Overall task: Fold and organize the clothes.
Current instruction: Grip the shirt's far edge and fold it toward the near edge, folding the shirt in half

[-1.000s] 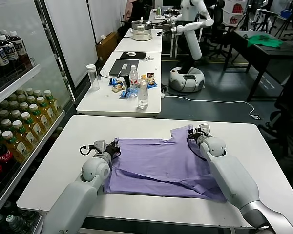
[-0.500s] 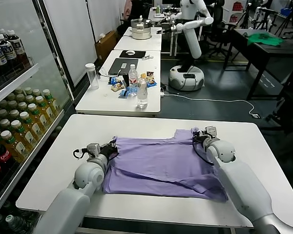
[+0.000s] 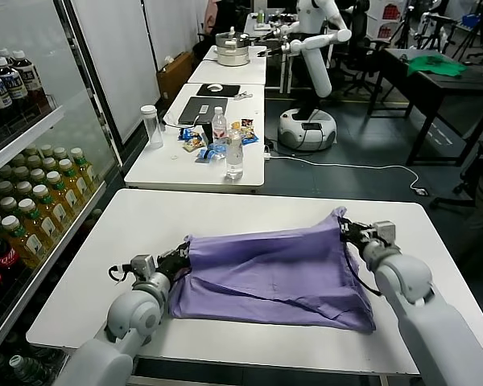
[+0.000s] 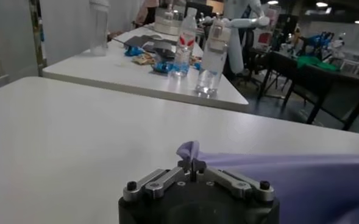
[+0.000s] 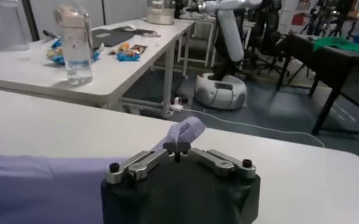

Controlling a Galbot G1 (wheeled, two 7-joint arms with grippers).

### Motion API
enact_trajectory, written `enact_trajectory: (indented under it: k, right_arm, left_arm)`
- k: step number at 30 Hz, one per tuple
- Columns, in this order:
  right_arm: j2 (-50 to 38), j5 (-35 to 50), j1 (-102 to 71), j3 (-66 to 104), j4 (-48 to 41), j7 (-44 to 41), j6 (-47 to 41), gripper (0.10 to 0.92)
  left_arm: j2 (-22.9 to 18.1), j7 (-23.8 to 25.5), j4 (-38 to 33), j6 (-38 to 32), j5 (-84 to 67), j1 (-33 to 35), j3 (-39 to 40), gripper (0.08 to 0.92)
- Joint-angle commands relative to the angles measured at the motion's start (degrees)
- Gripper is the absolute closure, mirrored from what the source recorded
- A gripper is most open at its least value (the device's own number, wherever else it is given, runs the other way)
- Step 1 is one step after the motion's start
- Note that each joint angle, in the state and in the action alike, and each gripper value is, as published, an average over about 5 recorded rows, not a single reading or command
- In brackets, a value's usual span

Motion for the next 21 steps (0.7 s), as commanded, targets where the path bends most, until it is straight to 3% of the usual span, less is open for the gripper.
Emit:
enact_trajectory:
  k: [1,13,21]
  right_arm:
    - [-0.2,-1.5,-20.5,11.2,14.8,0.0,0.1,0.919]
    - [3.0,-6.3,-19.2,7.9,11.1,0.7,0.1,0.911]
    - [3.4,-8.2,-22.4,9.7,14.9,0.0,0.2,0.707]
  left_arm:
    - [3.6,0.6,-4.1,1.7,-0.1,6.0,-1.2,0.906]
    - [3.2,2.5,-0.6,4.8,7.2,3.7,0.3,0.891]
    - [-0.8,-3.3,-6.6,-0.4,20.1,9.5,-1.0,0.692]
